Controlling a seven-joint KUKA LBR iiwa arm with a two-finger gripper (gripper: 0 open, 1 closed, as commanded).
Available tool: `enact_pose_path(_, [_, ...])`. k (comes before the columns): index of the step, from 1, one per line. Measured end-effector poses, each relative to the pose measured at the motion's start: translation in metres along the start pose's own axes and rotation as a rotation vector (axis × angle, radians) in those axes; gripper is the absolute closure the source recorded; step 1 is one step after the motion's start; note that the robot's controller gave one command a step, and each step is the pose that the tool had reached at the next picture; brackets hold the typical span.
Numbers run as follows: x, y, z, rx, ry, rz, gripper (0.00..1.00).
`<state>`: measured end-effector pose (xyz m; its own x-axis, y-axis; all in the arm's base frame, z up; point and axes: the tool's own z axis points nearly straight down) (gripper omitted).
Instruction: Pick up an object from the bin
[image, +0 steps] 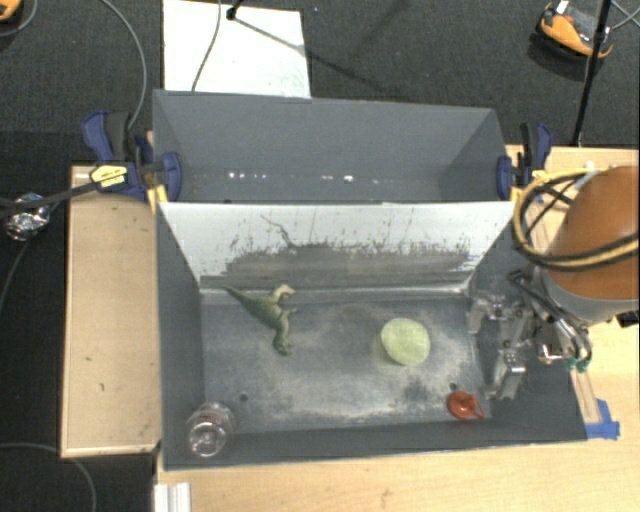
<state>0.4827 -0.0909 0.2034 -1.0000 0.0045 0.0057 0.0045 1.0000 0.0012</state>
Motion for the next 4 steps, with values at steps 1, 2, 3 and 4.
enact_pose_path(1, [-0.002,0.0,-0.004,0.002,-0.008,-0.003,0.0])
enact_pose_path(2, [-0.02,0.022,0.045,0.003,-0.013,-0.059,0.0])
enact_pose_path(3, [-0.054,0.037,0.094,0.001,-0.014,-0.01,0.0])
enact_pose_path(4, [-0.061,0.039,0.102,0.001,-0.015,-0.01,0.0])
